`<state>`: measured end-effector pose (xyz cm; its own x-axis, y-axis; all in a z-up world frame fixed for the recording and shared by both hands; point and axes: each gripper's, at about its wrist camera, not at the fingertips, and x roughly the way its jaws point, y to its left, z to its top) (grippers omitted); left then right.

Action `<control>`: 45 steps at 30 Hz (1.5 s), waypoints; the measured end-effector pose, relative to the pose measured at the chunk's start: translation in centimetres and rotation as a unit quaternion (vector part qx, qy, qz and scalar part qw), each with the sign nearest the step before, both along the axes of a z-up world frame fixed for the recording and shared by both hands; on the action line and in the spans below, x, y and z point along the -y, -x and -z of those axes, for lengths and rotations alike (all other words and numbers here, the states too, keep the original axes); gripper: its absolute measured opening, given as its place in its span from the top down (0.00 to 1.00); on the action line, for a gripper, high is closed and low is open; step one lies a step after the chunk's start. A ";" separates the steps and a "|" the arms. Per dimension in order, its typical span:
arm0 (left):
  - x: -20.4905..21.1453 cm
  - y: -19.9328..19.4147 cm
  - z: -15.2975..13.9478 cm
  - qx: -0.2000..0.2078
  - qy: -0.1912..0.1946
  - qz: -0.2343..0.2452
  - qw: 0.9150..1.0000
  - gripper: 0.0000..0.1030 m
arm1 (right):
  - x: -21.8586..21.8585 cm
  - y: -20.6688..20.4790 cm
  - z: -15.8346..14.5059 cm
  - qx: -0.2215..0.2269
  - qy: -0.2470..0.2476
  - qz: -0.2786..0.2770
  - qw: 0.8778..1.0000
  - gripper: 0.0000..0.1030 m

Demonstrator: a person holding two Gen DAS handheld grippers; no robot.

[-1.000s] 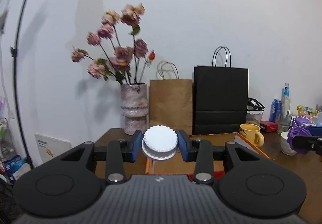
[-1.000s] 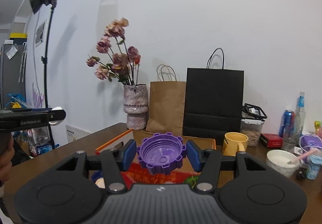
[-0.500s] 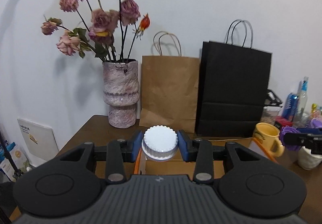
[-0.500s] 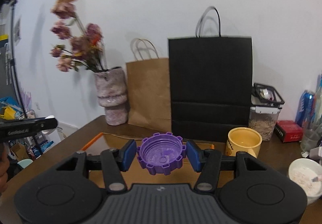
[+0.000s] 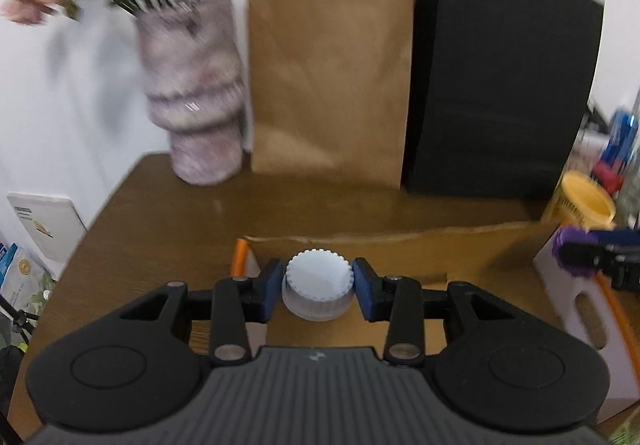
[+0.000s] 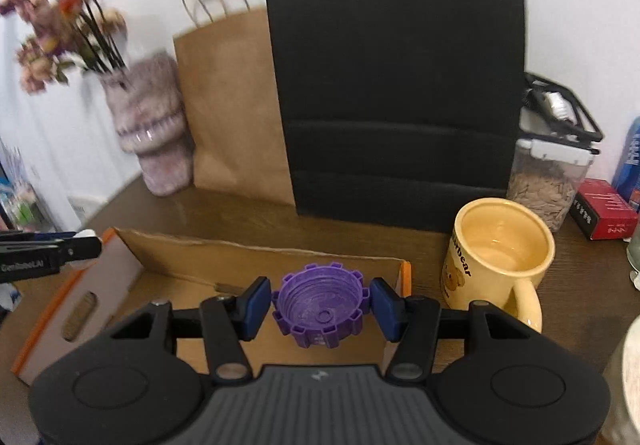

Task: Organize rigid objects
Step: 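Carry the white cap and purple cap over the cardboard box with both tools, then open both tools to drop the caps into the box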

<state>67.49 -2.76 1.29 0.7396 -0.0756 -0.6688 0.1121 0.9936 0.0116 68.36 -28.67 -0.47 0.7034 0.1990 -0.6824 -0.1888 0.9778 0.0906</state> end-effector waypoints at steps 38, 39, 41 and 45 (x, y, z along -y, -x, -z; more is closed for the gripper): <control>-1.6 9.6 -7.4 0.049 -0.010 -0.033 0.998 0.33 | -0.2 9.6 -8.9 0.103 0.022 0.010 0.994 0.25; -1.7 10.6 -7.8 0.060 -0.008 -0.037 0.997 0.33 | -0.2 10.9 -9.2 0.119 0.025 0.012 0.993 0.25; -2.2 12.6 -8.4 0.078 -0.004 -0.043 0.996 0.33 | -0.2 13.3 -9.7 0.143 0.024 0.014 0.989 0.25; -2.9 16.3 -9.1 0.111 0.005 -0.059 0.992 0.33 | 0.0 17.8 -10.0 0.181 0.010 0.017 0.983 0.23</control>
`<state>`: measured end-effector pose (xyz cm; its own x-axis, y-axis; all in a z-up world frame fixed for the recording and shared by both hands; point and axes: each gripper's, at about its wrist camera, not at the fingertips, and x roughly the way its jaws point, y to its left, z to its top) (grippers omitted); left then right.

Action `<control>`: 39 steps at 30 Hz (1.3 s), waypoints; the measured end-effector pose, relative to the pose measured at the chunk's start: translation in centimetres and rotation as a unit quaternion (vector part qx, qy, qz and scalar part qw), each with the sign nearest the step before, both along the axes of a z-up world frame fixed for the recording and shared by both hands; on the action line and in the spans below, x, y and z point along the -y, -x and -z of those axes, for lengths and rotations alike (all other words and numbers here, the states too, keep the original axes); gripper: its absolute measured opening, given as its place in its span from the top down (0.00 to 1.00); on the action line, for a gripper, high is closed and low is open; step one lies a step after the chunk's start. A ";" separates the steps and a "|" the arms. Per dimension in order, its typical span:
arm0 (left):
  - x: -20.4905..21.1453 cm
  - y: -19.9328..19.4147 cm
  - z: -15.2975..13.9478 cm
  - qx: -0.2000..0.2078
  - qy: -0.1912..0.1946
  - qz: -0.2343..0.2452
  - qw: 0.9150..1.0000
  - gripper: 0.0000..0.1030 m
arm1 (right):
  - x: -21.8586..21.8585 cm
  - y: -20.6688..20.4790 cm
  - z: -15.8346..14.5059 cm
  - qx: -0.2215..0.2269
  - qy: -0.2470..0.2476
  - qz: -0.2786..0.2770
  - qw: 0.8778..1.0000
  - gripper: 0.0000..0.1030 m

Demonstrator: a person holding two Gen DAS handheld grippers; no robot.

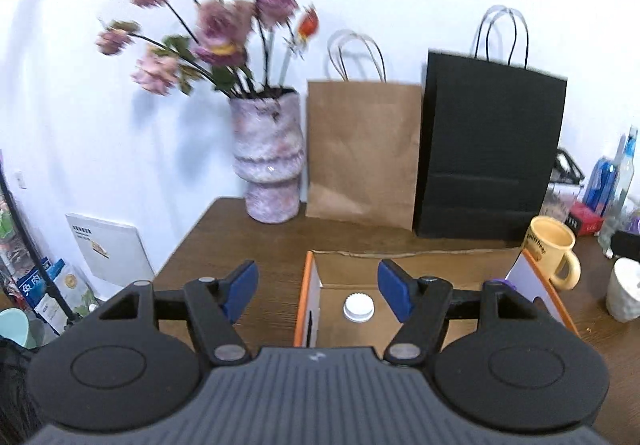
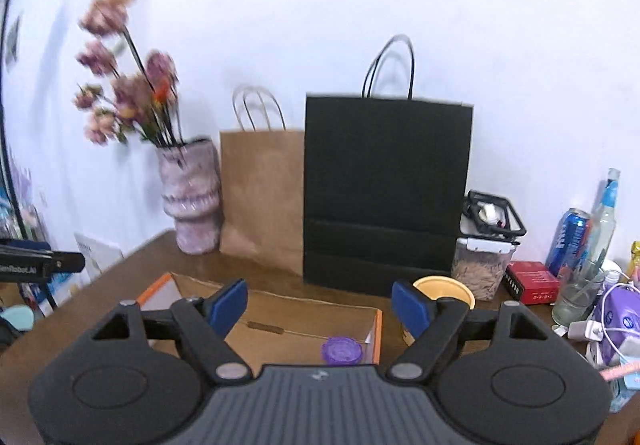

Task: Organize rigid objects
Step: 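Open both tools to drop the caps into the box, then move both tools back toward the remaining items on the table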

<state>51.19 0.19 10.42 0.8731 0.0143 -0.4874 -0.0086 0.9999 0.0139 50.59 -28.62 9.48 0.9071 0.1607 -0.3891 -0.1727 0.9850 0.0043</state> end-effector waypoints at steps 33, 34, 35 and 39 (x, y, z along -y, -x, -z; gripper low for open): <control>-2.5 33.4 4.2 0.184 -0.014 0.017 0.983 0.20 | -1.5 32.0 7.3 0.067 -0.033 -0.010 0.997 0.11; -2.7 34.0 4.5 0.180 -0.009 0.015 0.983 0.20 | -1.5 32.7 7.6 0.065 -0.033 -0.009 0.997 0.11; -2.9 34.7 4.9 0.174 -0.007 0.012 0.985 0.19 | -1.5 33.5 7.9 0.062 -0.033 -0.009 0.998 0.10; -3.5 36.9 6.5 0.140 -0.003 0.013 0.990 0.08 | -1.4 36.2 8.8 0.049 -0.034 -0.015 0.998 0.07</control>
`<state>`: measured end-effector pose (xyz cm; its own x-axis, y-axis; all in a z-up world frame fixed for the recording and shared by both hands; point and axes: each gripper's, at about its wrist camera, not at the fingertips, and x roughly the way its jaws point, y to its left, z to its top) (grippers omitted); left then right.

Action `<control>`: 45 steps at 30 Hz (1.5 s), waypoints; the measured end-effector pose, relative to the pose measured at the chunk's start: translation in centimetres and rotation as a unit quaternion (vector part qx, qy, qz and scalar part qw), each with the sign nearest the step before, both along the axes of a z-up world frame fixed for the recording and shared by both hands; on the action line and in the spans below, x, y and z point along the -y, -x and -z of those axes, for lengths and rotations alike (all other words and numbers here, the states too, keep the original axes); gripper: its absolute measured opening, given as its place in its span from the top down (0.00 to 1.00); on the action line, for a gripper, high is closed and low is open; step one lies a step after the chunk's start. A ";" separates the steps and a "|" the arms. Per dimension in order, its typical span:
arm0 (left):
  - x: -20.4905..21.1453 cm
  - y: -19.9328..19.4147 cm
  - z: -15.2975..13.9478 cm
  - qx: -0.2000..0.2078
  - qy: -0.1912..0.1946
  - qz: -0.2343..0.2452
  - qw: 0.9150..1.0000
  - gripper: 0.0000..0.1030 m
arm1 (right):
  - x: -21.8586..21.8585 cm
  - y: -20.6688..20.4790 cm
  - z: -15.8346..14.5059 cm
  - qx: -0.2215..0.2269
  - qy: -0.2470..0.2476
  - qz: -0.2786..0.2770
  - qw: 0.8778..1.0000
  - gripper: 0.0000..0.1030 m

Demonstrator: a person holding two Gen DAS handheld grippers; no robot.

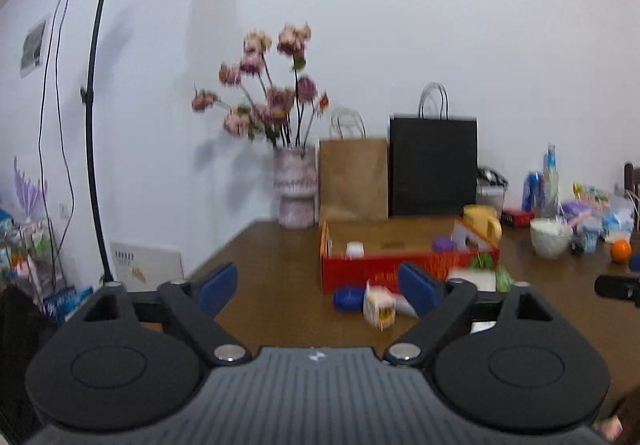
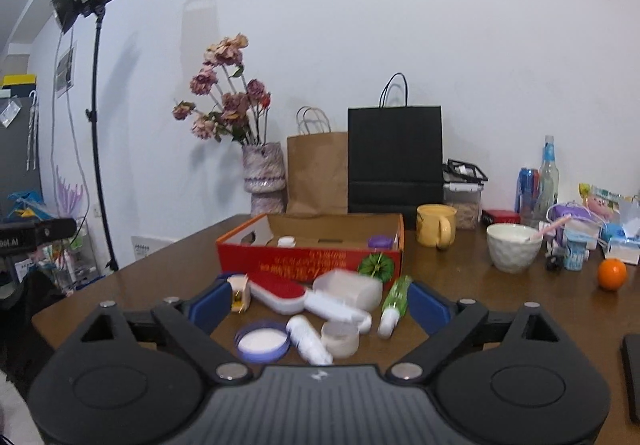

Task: Organize rigid objects
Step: 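Move both tools back toward the remaining items on the table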

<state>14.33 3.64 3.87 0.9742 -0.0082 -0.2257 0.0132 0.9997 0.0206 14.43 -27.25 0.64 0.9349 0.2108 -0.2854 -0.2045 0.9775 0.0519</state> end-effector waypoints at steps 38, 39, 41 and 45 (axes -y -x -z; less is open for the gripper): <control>5.6 -1.6 7.2 -0.132 -0.018 0.055 0.990 0.01 | 1.8 0.5 5.9 -0.076 -0.022 0.025 0.997 0.07; 5.8 -2.0 7.3 -0.135 -0.017 0.057 0.989 0.01 | 1.9 0.1 6.0 -0.079 -0.022 0.025 0.996 0.07; 6.4 -2.9 7.5 -0.140 -0.017 0.061 0.988 0.01 | 2.2 -0.6 6.1 -0.081 -0.022 0.024 0.996 0.08; 7.4 -5.0 7.9 -0.151 -0.012 0.072 0.986 0.01 | 2.6 -2.5 6.3 -0.085 -0.026 0.028 0.996 0.09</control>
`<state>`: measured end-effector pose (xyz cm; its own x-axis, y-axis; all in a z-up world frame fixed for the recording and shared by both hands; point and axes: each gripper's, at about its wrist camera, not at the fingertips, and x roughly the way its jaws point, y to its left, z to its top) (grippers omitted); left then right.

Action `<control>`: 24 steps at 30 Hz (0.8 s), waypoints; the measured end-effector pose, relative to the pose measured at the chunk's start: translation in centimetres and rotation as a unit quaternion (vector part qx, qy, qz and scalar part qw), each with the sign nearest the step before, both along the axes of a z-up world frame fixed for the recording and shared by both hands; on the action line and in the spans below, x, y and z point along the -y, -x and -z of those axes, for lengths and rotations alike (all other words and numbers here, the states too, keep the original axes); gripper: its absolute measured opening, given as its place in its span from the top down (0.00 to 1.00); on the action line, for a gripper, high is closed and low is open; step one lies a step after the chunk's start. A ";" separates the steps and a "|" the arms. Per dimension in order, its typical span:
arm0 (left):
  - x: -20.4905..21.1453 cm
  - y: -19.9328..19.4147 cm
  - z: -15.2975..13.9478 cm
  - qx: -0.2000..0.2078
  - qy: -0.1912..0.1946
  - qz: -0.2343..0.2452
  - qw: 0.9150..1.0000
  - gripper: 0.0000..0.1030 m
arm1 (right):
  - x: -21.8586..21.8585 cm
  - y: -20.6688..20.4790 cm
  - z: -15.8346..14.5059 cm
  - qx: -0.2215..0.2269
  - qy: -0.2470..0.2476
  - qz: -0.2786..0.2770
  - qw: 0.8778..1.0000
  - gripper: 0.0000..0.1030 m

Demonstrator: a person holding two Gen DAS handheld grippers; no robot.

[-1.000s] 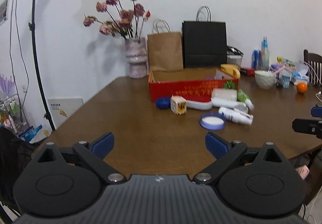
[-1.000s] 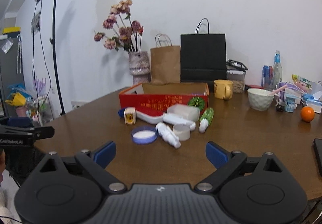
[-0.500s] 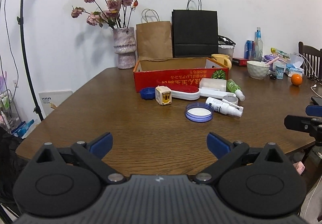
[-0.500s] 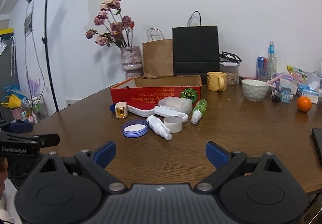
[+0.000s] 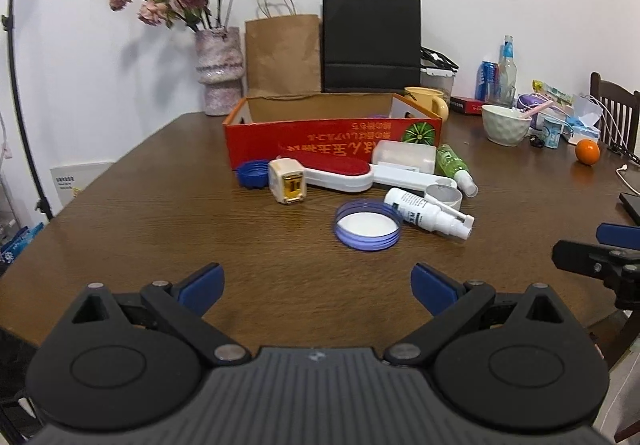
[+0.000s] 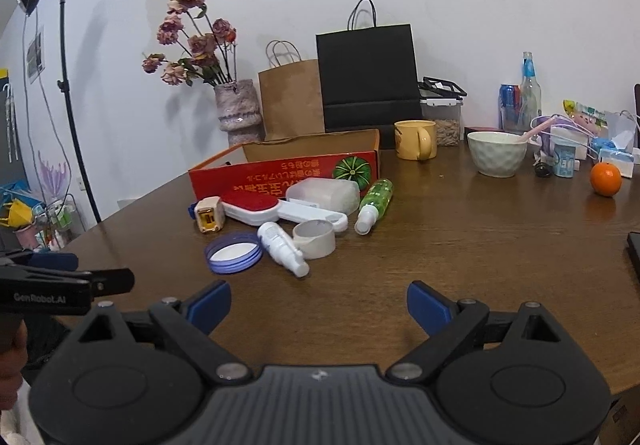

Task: Organize rigid objects
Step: 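Move both tools back toward the remaining items on the table, then grasp the blue-rimmed lid with the left tool while the right grasps the tape roll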

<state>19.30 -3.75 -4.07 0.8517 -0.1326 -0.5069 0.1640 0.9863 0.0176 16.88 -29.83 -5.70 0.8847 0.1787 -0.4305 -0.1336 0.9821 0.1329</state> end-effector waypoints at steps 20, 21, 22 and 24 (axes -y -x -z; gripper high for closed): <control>3.8 -10.4 3.3 -0.056 0.014 0.049 0.997 0.05 | -0.7 -11.6 1.3 -0.031 -0.009 -0.036 0.999 0.32; 3.9 -10.8 3.4 -0.057 0.016 0.049 0.997 0.07 | -0.7 -12.1 1.4 -0.031 -0.009 -0.037 0.999 0.35; 4.0 -11.2 3.5 -0.058 0.017 0.049 0.997 0.09 | -0.8 -12.6 1.5 -0.032 -0.009 -0.038 0.999 0.36; 4.1 -11.8 3.7 -0.062 0.019 0.050 0.997 0.14 | -1.0 -13.7 1.7 -0.032 -0.011 -0.037 0.999 0.38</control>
<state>31.15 -7.81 -7.79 0.7645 -0.2341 -0.6006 0.2599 0.9646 -0.0452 30.57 -28.82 -7.38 0.8396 0.2526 -0.4808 -0.1967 0.9666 0.1644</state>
